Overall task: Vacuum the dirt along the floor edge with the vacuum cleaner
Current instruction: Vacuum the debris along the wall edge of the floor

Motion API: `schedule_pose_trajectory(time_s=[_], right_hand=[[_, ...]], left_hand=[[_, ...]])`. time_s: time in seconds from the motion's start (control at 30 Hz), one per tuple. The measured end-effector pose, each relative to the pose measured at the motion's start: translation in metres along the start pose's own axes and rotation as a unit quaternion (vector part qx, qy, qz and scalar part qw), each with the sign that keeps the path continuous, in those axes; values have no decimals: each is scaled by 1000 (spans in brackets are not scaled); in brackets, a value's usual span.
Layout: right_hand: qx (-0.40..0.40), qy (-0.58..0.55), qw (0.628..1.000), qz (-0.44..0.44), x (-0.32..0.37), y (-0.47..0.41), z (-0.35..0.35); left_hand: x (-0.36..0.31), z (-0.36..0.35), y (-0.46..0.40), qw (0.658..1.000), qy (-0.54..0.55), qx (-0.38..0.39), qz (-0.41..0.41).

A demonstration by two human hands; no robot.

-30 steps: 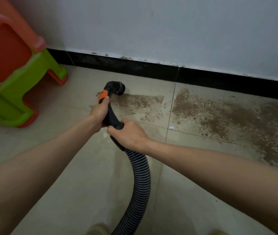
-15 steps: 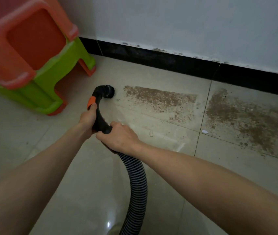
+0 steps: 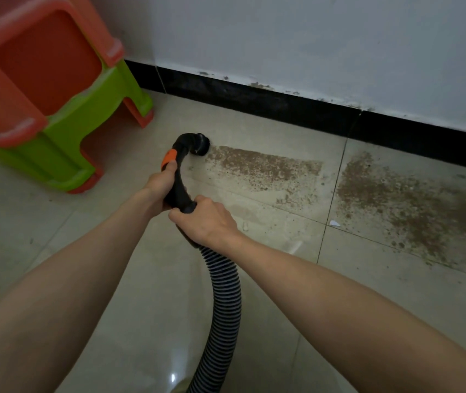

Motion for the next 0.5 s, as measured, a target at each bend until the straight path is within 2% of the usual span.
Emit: schedule_pose_trajectory(time_s=[0.5], right_hand=[[7, -17, 1000, -4, -28, 18, 34]], left_hand=[[-5, -43, 12, 998, -10, 61, 7]])
Point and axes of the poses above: each hand's wrist, its own y-axis away from the middle knuckle, its own z-axis out of the back of the hand, x = y × z, the point moved 3 cm from there along -y, towards the middle knuckle, and after that the axes turned 11 degrees about -z, right-handed, at the moved point
